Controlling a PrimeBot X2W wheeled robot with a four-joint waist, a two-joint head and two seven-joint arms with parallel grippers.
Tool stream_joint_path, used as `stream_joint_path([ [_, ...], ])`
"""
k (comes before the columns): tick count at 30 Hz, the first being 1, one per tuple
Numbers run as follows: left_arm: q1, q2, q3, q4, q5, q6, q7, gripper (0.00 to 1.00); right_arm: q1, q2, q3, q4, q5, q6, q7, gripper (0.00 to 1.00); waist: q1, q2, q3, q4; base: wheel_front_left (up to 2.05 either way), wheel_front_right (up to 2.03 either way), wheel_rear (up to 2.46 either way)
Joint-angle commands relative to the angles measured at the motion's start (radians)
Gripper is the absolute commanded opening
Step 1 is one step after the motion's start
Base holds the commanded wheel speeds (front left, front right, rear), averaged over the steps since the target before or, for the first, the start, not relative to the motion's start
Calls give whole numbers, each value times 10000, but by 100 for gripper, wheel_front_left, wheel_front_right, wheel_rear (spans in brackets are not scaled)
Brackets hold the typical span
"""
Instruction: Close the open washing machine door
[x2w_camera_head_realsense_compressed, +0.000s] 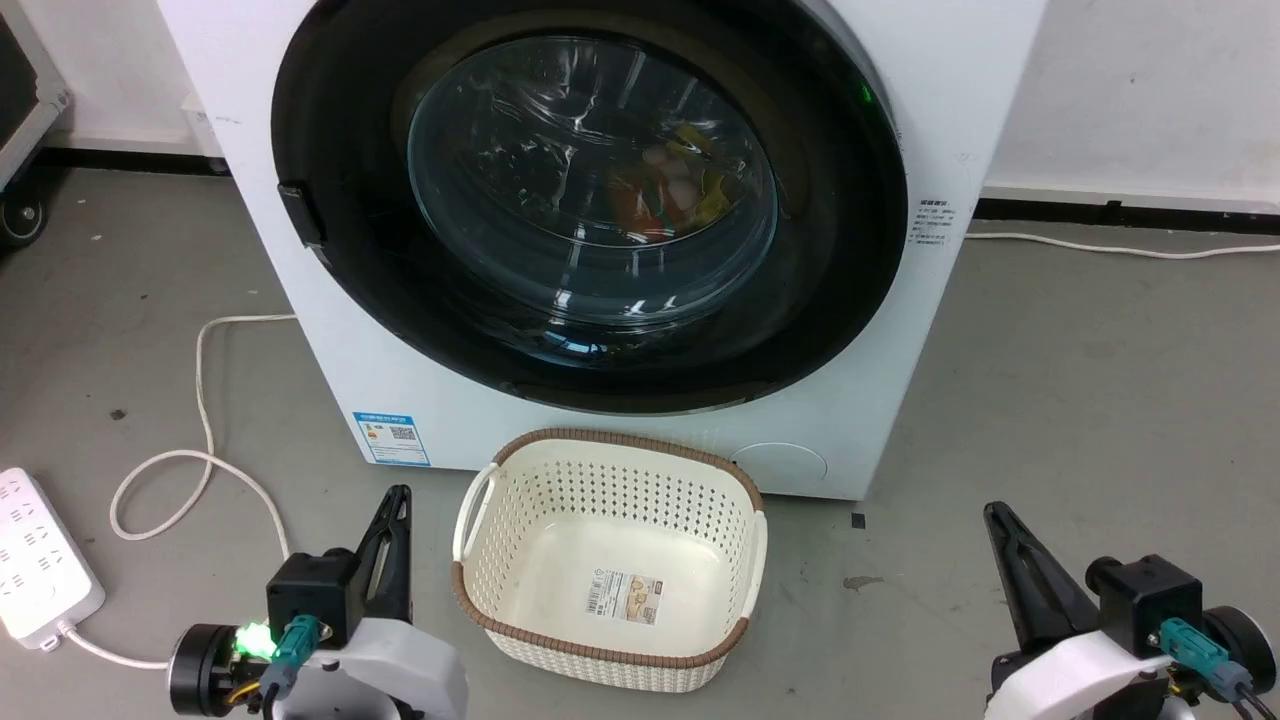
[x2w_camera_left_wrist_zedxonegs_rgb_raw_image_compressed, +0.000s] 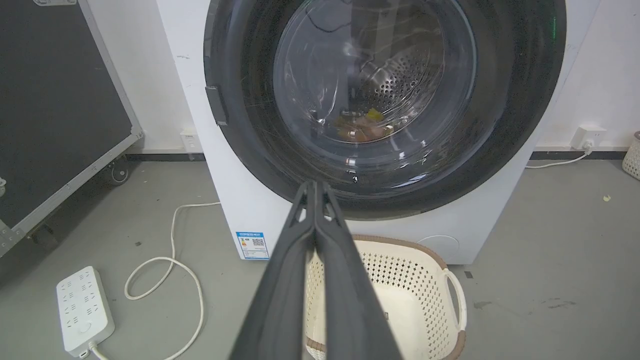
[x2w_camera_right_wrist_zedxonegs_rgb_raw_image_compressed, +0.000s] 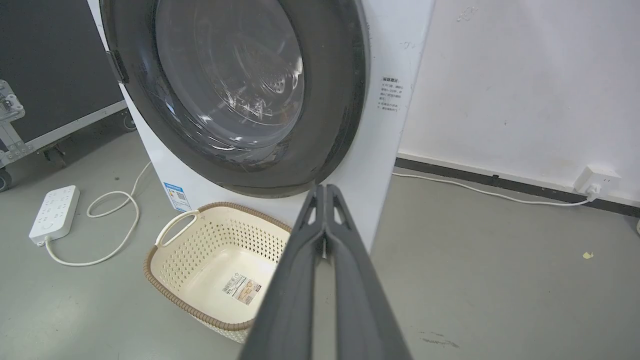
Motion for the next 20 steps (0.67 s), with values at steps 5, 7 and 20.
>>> stream_joint_path([
  [5,152,9,75,-127,116,103,129,0,-126,49,57,-133,-130,-7,125,0,0,0,8,-8,0,0,0],
  [7,159,9,93,-153,127,117,170,0,-129,50,71,-152,-149,-7,167,0,0,0,11,-11,0,0,0],
  [20,193,10,195,-298,191,193,394,0,-144,55,147,-260,-256,-7,392,0,0,0,29,-27,0,0,0],
])
